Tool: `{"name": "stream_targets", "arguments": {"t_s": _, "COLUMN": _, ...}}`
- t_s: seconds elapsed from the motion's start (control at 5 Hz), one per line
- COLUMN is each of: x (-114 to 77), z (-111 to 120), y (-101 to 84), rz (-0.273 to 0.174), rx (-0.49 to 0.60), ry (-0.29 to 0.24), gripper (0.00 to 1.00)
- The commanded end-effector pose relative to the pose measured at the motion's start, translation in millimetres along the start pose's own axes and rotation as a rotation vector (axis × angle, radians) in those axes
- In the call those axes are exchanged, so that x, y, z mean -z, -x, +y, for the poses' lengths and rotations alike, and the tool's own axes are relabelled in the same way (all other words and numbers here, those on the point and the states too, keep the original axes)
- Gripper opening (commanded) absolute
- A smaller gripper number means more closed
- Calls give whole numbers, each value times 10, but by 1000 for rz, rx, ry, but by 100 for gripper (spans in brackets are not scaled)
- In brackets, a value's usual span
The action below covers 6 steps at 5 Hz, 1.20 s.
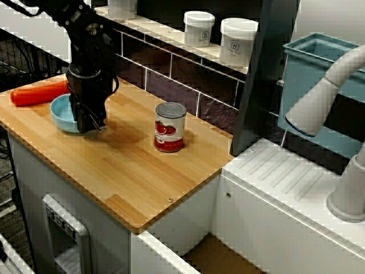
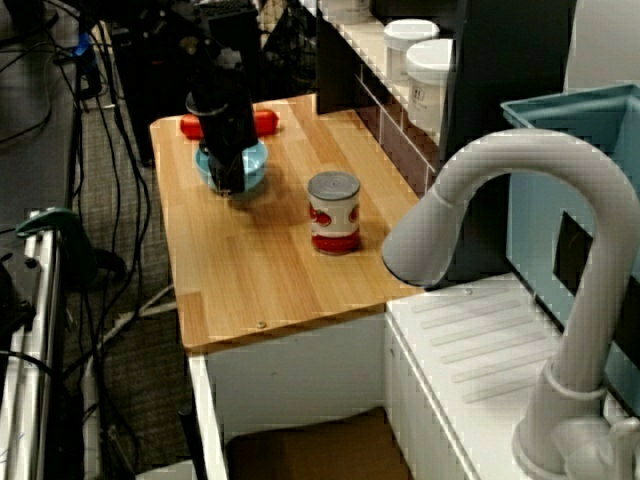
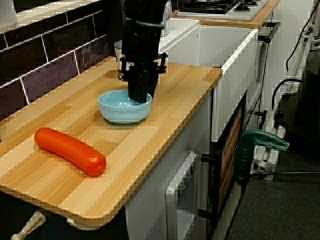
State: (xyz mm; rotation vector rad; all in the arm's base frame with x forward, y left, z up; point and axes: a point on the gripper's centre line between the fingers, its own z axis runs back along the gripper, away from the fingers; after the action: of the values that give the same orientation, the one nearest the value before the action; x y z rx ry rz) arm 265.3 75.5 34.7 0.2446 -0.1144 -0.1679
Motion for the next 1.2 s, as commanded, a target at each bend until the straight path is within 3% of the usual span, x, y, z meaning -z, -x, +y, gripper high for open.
{"name": "stream_targets", "arguments": {"t_s": 0.0, "x": -126, "z": 121, "y": -24, "rz": -9, "rx": 3, "ry": -8, "gripper": 100}}
{"name": "stream_targets", "arguments": {"t_s": 0.4, "x": -184, "z": 253, "y": 0, "rz": 3, "rx": -7, "ry": 8, "gripper": 100}}
{"name": "stream_targets", "arguments": {"t_s": 1.0, "x": -451, "z": 584, "y": 73, "rz": -24, "rx": -31, "ry": 50, "gripper": 100}}
